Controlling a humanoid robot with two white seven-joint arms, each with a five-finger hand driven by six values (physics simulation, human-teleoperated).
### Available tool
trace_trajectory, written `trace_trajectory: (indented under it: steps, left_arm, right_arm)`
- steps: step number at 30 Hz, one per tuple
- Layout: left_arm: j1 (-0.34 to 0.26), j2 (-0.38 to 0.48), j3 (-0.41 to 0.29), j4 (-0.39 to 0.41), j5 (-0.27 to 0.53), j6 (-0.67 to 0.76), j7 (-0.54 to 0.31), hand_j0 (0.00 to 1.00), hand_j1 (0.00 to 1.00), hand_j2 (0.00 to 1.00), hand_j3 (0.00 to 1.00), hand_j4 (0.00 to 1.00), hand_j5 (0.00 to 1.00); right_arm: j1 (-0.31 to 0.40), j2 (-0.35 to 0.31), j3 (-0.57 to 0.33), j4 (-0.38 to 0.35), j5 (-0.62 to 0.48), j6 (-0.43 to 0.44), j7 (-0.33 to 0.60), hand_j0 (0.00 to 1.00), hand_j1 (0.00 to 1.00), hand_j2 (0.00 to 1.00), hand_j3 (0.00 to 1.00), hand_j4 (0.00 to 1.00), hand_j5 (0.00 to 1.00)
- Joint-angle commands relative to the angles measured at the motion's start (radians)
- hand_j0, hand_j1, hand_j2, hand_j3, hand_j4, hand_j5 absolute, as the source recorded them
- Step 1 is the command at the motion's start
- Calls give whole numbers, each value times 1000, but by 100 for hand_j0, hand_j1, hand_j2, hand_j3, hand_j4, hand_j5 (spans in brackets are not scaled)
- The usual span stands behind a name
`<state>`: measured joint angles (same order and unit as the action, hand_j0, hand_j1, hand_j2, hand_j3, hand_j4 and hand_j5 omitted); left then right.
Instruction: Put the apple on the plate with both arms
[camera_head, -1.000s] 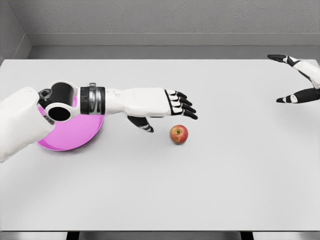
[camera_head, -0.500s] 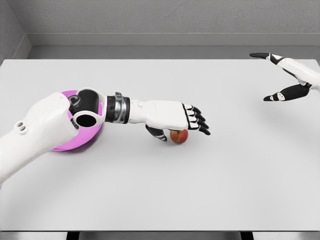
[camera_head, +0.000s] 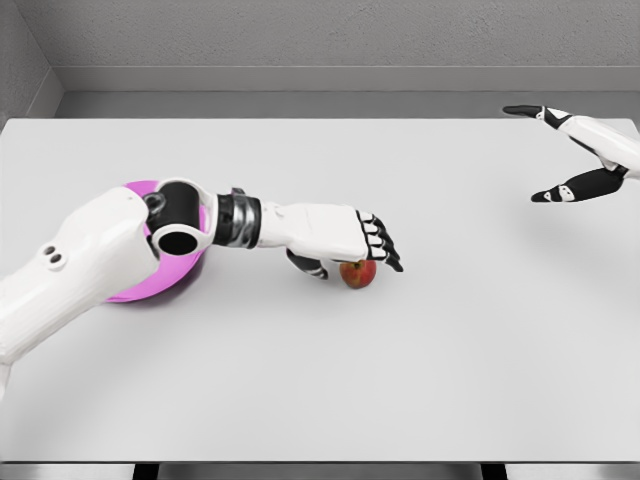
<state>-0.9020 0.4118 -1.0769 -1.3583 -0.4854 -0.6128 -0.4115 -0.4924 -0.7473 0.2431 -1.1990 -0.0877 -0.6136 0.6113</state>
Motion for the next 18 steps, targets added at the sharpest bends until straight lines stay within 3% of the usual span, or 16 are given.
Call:
trace_trajectory:
  steps: [1, 18]
  left_arm:
    - [0, -4, -8, 1, -7, 2, 0, 88, 88, 88, 88, 88, 88]
    - [-3, -19, -28, 21, -35, 2, 0, 85, 85, 85, 85, 85, 85]
  right_arm:
    - [0, -3, -1, -1, -9, 3, 0, 100, 100, 100, 100, 100, 100]
    - [0, -4, 2, -5, -9, 3, 0, 100, 100, 100, 100, 100, 100]
